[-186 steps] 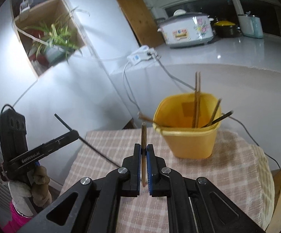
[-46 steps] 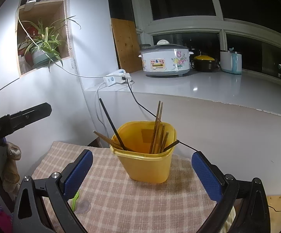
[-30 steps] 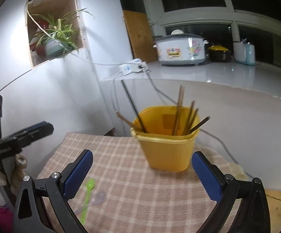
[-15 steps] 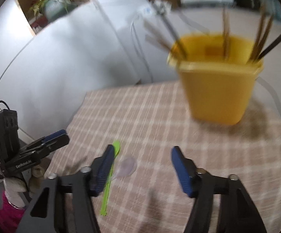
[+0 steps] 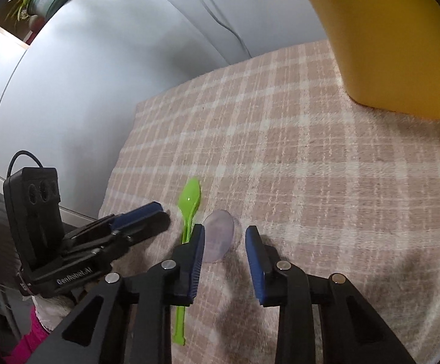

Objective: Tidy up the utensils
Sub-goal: 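Move both open tools down to the green and clear spoons, then close the left tool on the green spoon while the right tool grasps the clear spoon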

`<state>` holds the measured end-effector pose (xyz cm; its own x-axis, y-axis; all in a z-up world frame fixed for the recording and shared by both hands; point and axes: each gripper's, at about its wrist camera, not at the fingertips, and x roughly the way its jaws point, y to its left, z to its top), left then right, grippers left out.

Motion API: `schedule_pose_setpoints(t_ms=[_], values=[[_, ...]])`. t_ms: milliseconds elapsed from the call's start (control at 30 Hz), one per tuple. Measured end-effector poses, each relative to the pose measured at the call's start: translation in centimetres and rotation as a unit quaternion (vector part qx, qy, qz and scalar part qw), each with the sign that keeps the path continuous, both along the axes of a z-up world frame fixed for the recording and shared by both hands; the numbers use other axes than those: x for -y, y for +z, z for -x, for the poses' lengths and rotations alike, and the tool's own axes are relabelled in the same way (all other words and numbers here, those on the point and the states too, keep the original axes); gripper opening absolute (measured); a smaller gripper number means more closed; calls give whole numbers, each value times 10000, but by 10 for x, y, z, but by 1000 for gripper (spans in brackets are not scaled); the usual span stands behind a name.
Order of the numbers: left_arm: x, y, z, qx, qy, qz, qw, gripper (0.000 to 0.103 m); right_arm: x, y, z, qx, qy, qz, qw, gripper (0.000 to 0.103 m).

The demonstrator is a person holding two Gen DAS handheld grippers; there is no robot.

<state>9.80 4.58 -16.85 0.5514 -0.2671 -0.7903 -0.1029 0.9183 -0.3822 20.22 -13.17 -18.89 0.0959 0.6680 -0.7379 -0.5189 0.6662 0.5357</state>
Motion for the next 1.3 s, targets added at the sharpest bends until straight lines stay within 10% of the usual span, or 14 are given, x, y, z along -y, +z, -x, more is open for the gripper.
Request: schedule_pose_setpoints(t_ms=[533, 1300], values=[[2, -10, -30, 50, -166, -19, 9998, 21, -44, -29, -15, -140, 0, 139, 9998, 7], [57, -3, -47, 315, -359, 161, 9987, 3, 16, -9, -25, -6, -170, 130, 9998, 2]])
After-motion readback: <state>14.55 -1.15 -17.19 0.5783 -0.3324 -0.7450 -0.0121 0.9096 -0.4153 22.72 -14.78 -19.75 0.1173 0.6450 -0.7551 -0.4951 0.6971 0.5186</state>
